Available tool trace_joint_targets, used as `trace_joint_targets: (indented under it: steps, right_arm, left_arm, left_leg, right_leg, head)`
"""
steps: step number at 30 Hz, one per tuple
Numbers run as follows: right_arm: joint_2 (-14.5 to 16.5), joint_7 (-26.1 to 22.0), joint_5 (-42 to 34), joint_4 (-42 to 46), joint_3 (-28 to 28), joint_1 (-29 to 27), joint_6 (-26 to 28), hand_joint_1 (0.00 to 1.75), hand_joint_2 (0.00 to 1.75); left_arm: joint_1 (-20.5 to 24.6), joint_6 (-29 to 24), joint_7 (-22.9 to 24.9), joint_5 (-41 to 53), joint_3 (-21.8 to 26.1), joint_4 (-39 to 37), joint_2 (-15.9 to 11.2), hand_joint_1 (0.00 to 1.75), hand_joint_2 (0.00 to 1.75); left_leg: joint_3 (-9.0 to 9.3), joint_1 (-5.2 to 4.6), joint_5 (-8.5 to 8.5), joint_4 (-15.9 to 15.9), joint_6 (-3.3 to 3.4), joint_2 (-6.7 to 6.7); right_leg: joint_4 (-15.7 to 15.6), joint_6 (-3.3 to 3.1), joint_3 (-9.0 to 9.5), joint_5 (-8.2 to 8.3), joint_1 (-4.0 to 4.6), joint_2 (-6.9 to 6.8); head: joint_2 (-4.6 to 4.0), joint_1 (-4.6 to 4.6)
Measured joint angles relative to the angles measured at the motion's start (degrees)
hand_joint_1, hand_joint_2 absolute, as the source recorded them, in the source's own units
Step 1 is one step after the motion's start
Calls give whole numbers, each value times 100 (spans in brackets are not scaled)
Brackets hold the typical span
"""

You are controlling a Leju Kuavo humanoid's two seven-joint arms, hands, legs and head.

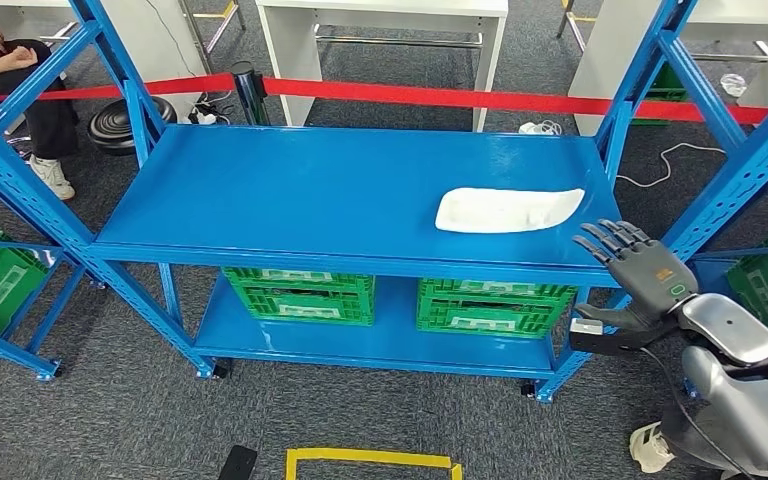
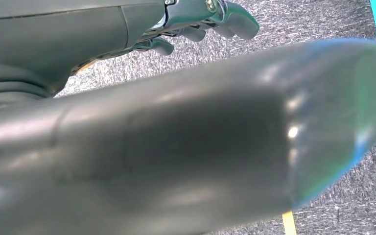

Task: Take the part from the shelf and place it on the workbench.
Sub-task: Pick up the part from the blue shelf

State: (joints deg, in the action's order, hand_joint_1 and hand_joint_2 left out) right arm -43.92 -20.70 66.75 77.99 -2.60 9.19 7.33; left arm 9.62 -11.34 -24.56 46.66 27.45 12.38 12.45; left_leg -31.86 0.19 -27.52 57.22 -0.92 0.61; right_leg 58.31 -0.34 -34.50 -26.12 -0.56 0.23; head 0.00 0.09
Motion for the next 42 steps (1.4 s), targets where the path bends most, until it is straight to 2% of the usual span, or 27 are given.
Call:
trace_joint_targets:
  steps: [7,8,11,13,16,17,18,19,20,21,22,23,25,29,32,33,34,36,37,38,42]
  right_arm:
    - [110,-55,19,187,-179,-290,-12,0,0]
    - [119,-55,28,209,-204,-322,-12,0,0]
    - [110,-57,40,302,-291,-401,-13,0,0]
    - [104,-56,45,351,-378,-426,-30,0,0]
    - [119,-55,69,362,-461,-494,-86,0,0]
    - [125,-57,77,366,-472,-537,-110,0,0]
    - [133,-53,80,370,-483,-576,-134,0,0]
    - [140,-48,81,377,-497,-605,-161,0,0]
    - [150,-44,77,385,-515,-624,-196,0,44]
    - [177,-43,66,393,-530,-639,-237,0,87]
    - [190,-49,44,404,-551,-662,-287,0,131]
    - [204,-64,14,416,-572,-696,-341,0,175]
    - [205,-108,-45,436,-602,-754,-443,0,175]
    - [199,-221,-78,429,-574,-679,-560,0,175]
    - [178,-236,-66,373,-517,-557,-569,0,175]
    - [163,-240,-67,350,-498,-507,-564,0,175]
    - [144,-246,-70,331,-481,-462,-557,0,131]
    - [103,-255,-82,308,-463,-409,-528,0,131]
    - [84,-257,-97,301,-457,-399,-513,0,131]
    - [71,-260,-121,297,-453,-396,-501,0,175]
    - [35,-279,-186,263,-436,-351,-559,0,175]
  left_arm:
    - [0,152,-99,20,0,-1,2,0,0]
    - [-1,179,-126,20,0,1,1,0,0]
    - [-2,197,-182,21,0,7,4,0,0]
    - [-1,185,-193,22,0,11,13,0,0]
    - [-7,102,-113,11,0,9,26,0,0]
    - [-15,58,-75,8,0,8,32,0,0]
    - [-22,20,-51,7,1,7,37,0,0]
    - [-26,-9,-37,6,1,7,43,0,0]
    - [-26,-24,-31,4,2,7,47,0,0]
    - [-23,-30,-30,-1,2,9,40,0,0]
    - [-21,-28,-30,-5,2,12,43,0,0]
    - [-20,-27,-29,-9,2,14,42,0,0]
    - [-20,-26,-29,-10,2,15,47,0,0]
    - [-9,-28,-43,-13,2,15,34,0,0]
    - [-10,-1,-111,-9,2,14,34,0,0]
    - [-11,8,-127,-9,2,13,36,0,0]
    - [-12,10,-136,-10,2,13,39,0,0]
    - [-14,-4,-131,-21,2,12,46,0,0]
    - [-15,-22,-118,-30,2,12,49,0,0]
    - [-18,-48,-101,-39,3,11,50,0,0]
    - [-20,-125,-25,-48,4,10,53,0,0]
  left_leg:
    - [-8,-10,-18,30,27,-3]
    - [-15,-22,-27,45,41,-4]
    - [82,-21,22,-104,156,-15]
    - [236,32,126,-317,201,-34]
    - [289,85,156,-361,176,-51]
    - [286,107,135,-337,148,-50]
    - [283,141,102,-299,107,-48]
    - [277,185,55,-239,50,-44]
    - [261,229,-11,-147,-21,-42]
    - [223,255,-85,-44,-97,-36]
    - [182,263,-159,48,-161,-27]
    - [154,257,-214,114,-210,-20]
    - [168,245,-260,130,-243,-10]
    - [295,254,-253,17,-242,-22]
    - [341,252,-215,-75,-118,-25]
    - [343,257,-208,-94,-121,-26]
    - [342,265,-213,-101,-184,-27]
    - [340,286,-204,-106,-368,-27]
    - [339,290,-205,-105,-422,-26]
    - [336,291,-207,-98,-442,-26]
    - [325,288,-222,-61,-422,-25]
  right_leg:
    - [-2,10,10,1,-8,0]
    - [-15,29,15,8,-24,1]
    - [-120,114,74,47,-43,0]
    - [67,147,8,-75,-34,1]
    - [1061,248,-499,-506,-109,1]
    - [1261,297,-618,-534,-148,-1]
    - [1242,350,-629,-452,-194,-4]
    - [1004,414,-523,-281,-247,-12]
    - [661,496,-360,-130,-298,-21]
    - [380,551,-218,-27,-323,-8]
    - [218,531,-129,0,-338,10]
    - [188,476,-109,-39,-342,29]
    - [254,316,-137,-78,-362,44]
    - [240,245,-147,-67,-399,45]
    - [246,209,-149,-73,-362,42]
    - [247,200,-148,-77,-341,41]
    - [249,193,-146,-80,-321,39]
    - [250,187,-141,-84,-293,35]
    - [248,188,-136,-83,-286,33]
    - [242,191,-128,-81,-284,31]
    - [198,222,-89,-61,-285,31]
  head:
    - [0,2]
    - [0,1]
    - [0,1]
    - [0,14]
    - [0,21]
    - [0,20]
    - [0,20]
    - [0,20]
    - [0,21]
    - [0,39]
    - [0,55]
    - [0,61]
    - [0,54]
    - [0,36]
    - [0,32]
    - [0,33]
    - [0,34]
    - [0,35]
    - [0,35]
    - [0,35]
    - [0,37]
